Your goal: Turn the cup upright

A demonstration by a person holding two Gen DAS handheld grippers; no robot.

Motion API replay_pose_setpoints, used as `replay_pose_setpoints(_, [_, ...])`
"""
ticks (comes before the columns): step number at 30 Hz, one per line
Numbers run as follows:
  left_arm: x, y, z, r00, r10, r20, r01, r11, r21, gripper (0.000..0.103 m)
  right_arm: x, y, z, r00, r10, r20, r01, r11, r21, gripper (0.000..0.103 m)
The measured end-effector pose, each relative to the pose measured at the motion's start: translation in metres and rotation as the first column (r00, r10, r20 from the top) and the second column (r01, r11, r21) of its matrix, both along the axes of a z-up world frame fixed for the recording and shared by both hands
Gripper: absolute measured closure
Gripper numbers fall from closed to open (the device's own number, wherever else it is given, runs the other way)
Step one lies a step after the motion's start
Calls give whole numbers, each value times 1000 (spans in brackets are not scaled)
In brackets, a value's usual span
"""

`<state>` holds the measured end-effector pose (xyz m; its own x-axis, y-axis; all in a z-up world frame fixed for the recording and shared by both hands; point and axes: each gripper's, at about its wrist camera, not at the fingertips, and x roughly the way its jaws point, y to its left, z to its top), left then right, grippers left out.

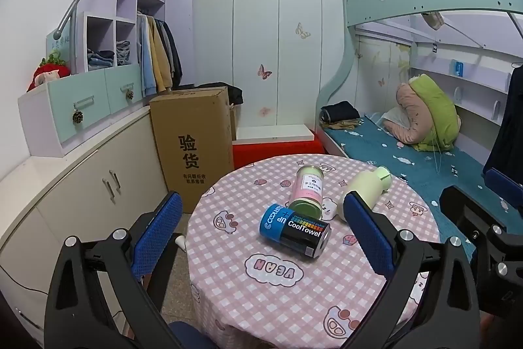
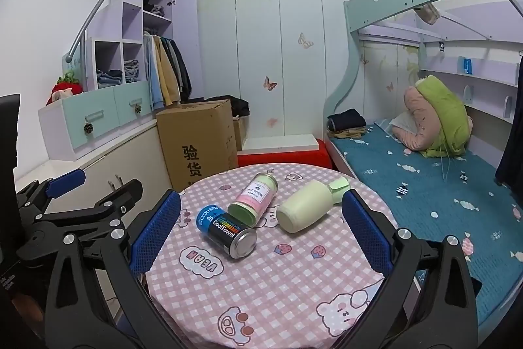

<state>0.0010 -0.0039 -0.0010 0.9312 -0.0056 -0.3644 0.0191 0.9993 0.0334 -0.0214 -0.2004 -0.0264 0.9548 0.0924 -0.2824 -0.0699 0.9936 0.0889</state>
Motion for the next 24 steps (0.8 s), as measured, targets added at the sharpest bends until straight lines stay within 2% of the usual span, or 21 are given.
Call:
replay_pose_setpoints(16, [17, 6, -15, 999, 4, -32, -4, 1000, -6, 8, 16, 3, -9, 1000, -10, -29, 11, 1000, 10, 5])
replay_pose_setpoints(24, [36, 11, -28, 995, 23, -94, -25, 999, -20, 8, 40, 2, -24, 997, -12, -79, 13, 1000, 13, 5])
